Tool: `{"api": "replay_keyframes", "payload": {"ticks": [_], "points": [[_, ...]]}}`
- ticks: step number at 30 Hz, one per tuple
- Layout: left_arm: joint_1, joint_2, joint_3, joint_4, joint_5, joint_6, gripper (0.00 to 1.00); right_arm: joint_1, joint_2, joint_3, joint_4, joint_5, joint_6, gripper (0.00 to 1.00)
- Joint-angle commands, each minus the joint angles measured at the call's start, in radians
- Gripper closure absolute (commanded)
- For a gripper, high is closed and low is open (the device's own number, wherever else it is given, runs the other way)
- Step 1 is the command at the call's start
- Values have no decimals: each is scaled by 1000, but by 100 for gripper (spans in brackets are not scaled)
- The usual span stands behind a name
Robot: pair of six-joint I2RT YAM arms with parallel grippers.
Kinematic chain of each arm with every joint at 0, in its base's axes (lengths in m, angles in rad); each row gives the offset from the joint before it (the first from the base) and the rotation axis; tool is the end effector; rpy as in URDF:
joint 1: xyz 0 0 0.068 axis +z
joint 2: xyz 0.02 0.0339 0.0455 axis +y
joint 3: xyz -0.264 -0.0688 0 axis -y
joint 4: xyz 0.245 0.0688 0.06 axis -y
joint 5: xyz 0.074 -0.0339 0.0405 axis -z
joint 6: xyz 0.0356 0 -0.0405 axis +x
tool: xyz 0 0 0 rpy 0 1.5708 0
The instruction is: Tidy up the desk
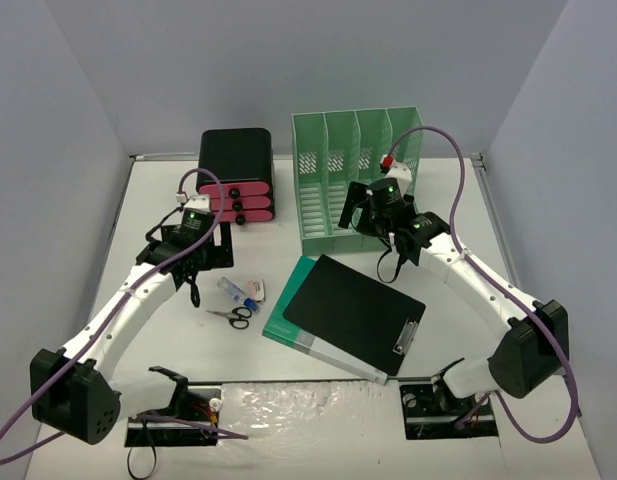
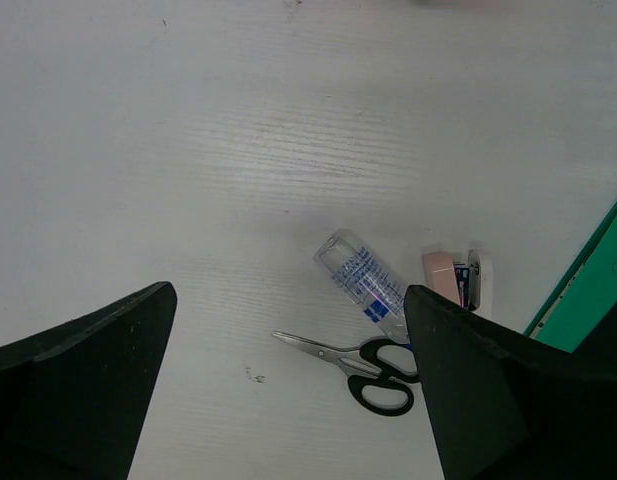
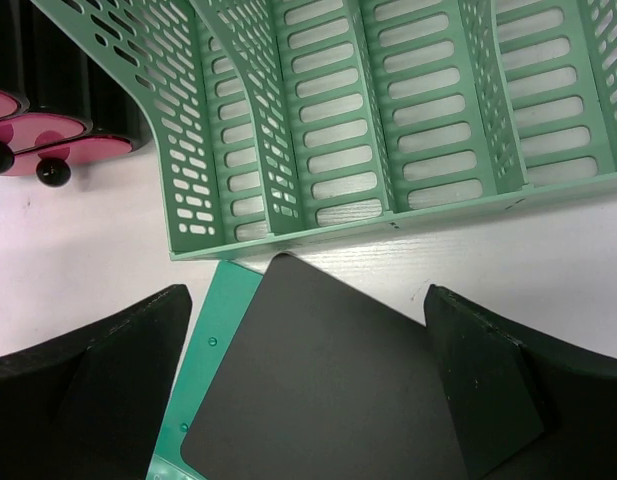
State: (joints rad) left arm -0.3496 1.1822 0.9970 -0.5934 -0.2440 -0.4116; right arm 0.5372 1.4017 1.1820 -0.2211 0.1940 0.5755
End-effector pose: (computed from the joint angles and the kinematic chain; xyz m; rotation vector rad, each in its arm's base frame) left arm 0.2370 -0.0772 0.2954 -0.1908 2.3147 -0.0963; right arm 0.2838 0.1611 0.3324 0.1646 2.0340 0.5136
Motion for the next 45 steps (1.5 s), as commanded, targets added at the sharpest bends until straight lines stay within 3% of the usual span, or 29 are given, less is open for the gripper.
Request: {"api": "replay_keyframes", "payload": {"ticks": [1,12,19,32,45], "points": [[0,-6,35,33,-12,22,3,14,-47,32,26,36,-27,0],[0,-21,25,38,-6,25,3,14,-109,3,26,97,29,0],[0,-20,25,30,0,26,3,14,-105,2,26,59,6,0],[1,-101,-74,18,-3,-19,3,66,-29,-6,26,11,3,7],[2,-79,-54,3,-9,-34,3,144,60,4,25,-55,-30,10]]}}
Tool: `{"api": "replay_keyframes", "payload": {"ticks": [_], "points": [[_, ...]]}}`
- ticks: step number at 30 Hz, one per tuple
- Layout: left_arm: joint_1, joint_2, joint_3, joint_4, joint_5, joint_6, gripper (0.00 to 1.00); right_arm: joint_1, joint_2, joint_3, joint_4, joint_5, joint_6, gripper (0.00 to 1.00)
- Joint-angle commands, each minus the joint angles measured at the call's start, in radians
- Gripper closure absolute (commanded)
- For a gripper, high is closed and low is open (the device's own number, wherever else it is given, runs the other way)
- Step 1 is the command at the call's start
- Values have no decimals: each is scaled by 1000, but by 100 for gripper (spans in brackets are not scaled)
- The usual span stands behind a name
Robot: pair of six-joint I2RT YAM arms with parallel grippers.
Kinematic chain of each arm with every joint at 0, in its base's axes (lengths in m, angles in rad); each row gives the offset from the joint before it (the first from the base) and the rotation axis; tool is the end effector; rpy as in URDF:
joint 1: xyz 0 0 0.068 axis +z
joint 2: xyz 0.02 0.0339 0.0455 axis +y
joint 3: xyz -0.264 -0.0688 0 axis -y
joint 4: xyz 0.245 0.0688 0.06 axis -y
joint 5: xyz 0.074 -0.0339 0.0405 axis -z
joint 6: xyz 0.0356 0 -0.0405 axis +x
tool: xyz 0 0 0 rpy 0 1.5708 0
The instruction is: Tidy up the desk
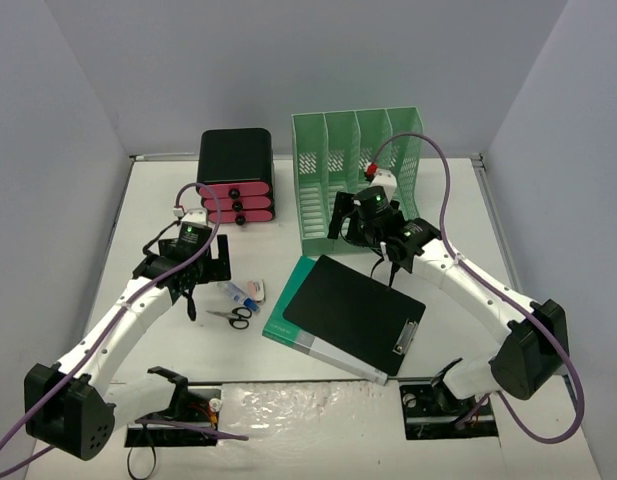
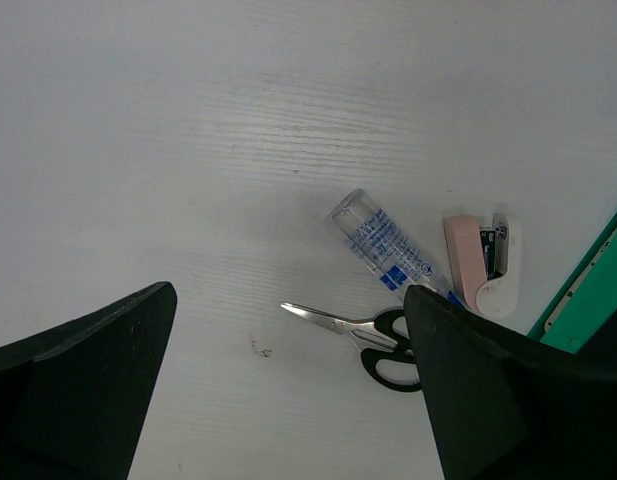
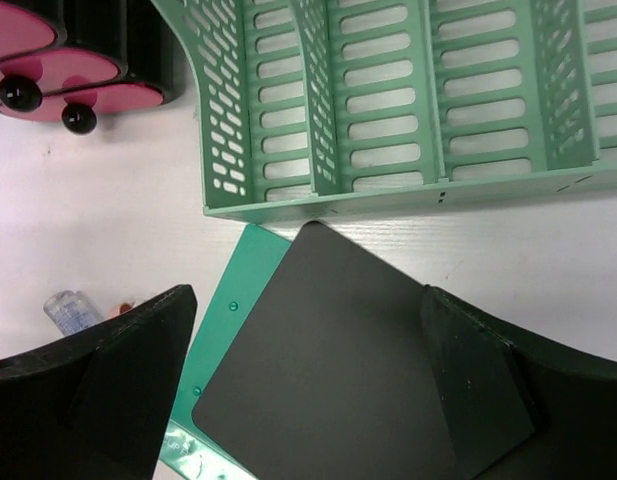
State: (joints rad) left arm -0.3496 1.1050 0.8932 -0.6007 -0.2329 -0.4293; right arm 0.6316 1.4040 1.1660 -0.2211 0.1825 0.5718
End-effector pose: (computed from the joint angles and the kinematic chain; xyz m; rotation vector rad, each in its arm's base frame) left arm 0.2173 -0.0705 0.2777 -0.2035 2.3487 -0.1014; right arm 0.2670 0.1873 0.3261 0.0556 2.0691 0.5707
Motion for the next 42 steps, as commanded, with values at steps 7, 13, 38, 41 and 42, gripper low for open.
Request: {"api": "replay_keyframes", "payload": {"ticks": [7,13,38,41,42], "points": [[18,18,78,-2,-68,-8,3,167,209,127,25,-36,-56,14],[42,16,98,-17,-104,-5,3,186,331,280,25,-52,-85,14],[213,205,322,128,76,26,3,94,752,959,74,-115,-122,11],[213,208,326,126,75,30,3,64,790,1031,78,-130,-94,11],[213,208,325,127,73,29,3,60,803,1049,78,-126,-92,11]]}}
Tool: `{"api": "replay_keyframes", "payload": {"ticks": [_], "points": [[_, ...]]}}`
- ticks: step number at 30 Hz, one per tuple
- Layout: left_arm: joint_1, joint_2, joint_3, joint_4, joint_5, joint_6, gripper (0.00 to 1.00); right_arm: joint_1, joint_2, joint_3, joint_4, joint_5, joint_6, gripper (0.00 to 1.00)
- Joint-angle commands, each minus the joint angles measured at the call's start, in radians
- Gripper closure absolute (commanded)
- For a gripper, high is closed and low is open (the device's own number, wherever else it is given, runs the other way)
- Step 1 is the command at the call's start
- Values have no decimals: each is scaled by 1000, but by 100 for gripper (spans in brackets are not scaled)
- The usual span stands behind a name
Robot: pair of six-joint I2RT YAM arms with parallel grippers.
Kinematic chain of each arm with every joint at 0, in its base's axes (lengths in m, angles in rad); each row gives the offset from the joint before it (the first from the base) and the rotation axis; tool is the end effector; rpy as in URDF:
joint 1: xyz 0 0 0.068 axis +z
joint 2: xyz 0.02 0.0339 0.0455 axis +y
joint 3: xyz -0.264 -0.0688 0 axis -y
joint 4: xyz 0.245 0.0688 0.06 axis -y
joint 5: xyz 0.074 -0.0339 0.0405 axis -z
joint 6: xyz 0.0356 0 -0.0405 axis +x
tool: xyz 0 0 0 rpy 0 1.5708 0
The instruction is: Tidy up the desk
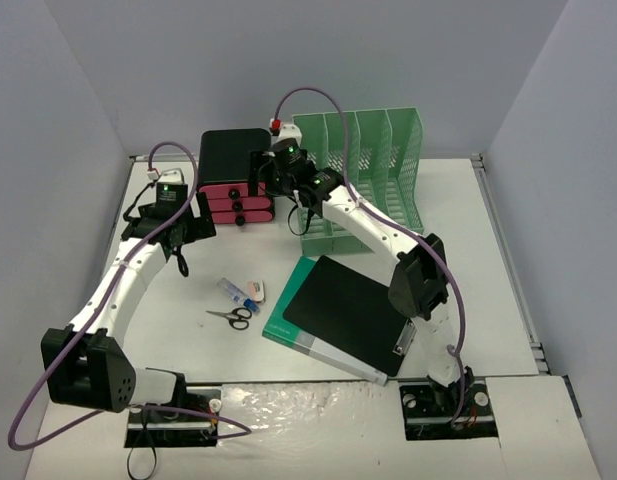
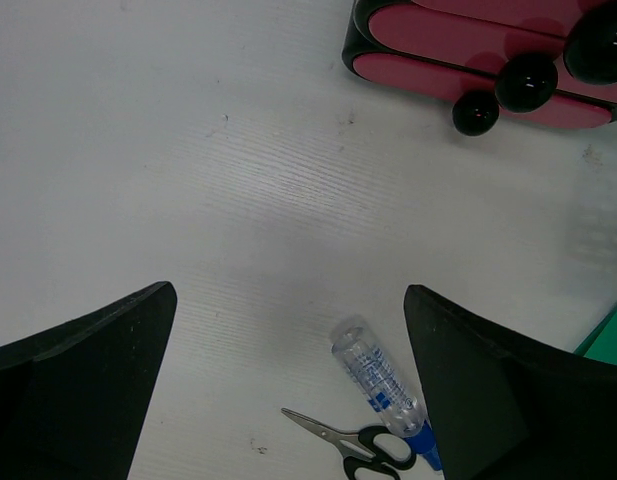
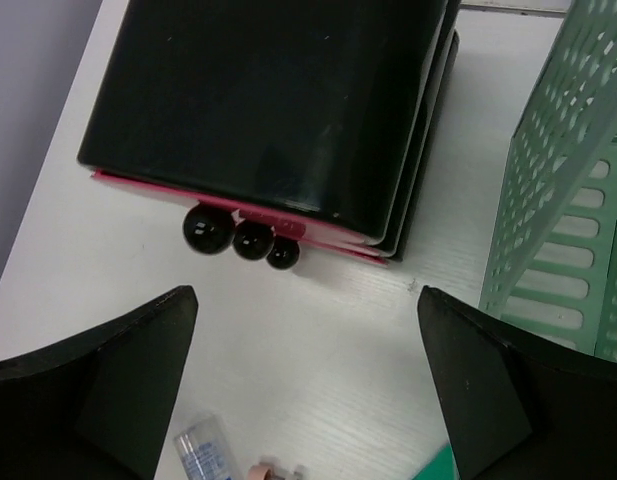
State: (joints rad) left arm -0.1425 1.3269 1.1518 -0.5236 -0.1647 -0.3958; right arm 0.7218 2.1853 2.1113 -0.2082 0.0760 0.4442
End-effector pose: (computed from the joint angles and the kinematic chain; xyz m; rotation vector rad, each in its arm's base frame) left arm 0.2894 -0.0356 0.3159 -0.3714 2.2294 -0.1001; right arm 0.3967 0.3456 0.3404 -0.2110 1.9065 0.7321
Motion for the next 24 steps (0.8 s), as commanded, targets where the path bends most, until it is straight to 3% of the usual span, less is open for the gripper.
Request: {"api": "replay_keyframes", "payload": {"ticks": [1,8,24], "points": [[6,-15,64,50,7,-4,3,-39,35,118,66,-21,40,10],[6,-31,46,45,8,2,3,-99,79,182,67,-50,48,10],[6,-81,25,12,-10,12,3,-183,49,89,68,-25,41,9]]}}
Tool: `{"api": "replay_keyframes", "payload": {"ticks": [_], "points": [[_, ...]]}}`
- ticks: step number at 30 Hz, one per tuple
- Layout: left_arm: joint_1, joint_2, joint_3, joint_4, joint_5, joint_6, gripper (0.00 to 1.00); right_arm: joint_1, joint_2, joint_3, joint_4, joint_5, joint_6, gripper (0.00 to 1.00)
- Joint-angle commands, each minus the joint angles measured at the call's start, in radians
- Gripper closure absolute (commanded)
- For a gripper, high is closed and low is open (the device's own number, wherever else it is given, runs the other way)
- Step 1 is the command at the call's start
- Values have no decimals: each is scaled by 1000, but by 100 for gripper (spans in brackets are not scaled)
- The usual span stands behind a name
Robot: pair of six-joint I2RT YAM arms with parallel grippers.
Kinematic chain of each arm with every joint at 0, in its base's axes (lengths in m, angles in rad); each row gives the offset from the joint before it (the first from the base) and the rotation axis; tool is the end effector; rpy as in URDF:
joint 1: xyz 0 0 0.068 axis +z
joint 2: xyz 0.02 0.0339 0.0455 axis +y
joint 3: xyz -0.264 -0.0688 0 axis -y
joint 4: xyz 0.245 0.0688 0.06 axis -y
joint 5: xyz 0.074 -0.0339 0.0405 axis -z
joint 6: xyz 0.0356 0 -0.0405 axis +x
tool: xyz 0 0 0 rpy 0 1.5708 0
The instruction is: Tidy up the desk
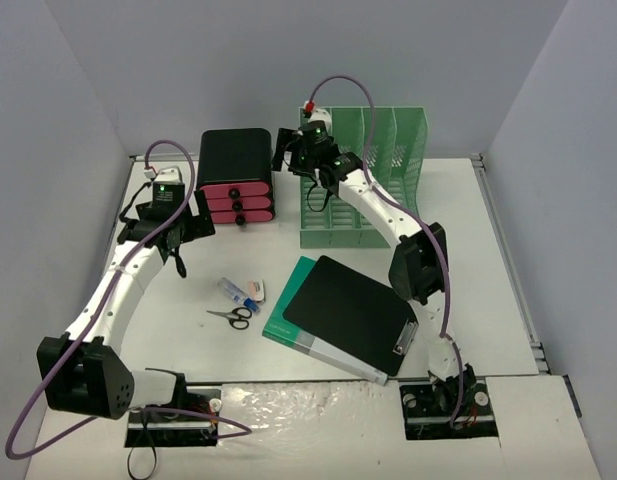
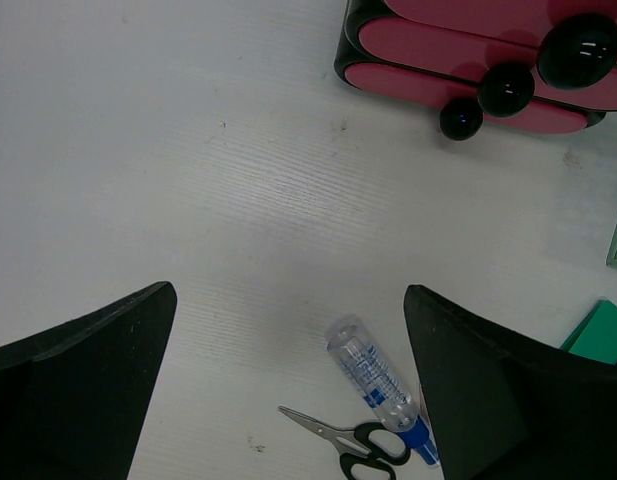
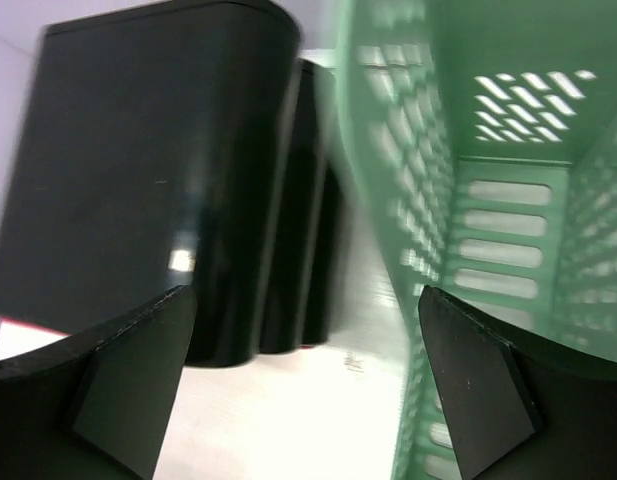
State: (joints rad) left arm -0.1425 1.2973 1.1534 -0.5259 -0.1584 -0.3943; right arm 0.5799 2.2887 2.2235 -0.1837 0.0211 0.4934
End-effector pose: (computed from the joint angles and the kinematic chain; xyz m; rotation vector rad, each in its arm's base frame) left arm 0.2832 -0.0350 0.3242 -0.3652 2.2031 -0.1155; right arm 0.4590 0.2998 0.3293 -0.0660 1.8819 0.7315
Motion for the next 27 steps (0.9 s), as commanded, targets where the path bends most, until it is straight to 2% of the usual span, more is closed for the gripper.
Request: {"api": "replay_keyframes", "payload": {"ticks": [1,12,27], "points": [[6,-53,22,11,-16,12,3,-47,-55,-26,44,28,-10,9],[6,-50,14,17,-15,11,3,-77,-102,-130,41,21,-13,9],[6,-45,15,18,-24,22,3,-104,-180,-311,42,108,-1,10]]}}
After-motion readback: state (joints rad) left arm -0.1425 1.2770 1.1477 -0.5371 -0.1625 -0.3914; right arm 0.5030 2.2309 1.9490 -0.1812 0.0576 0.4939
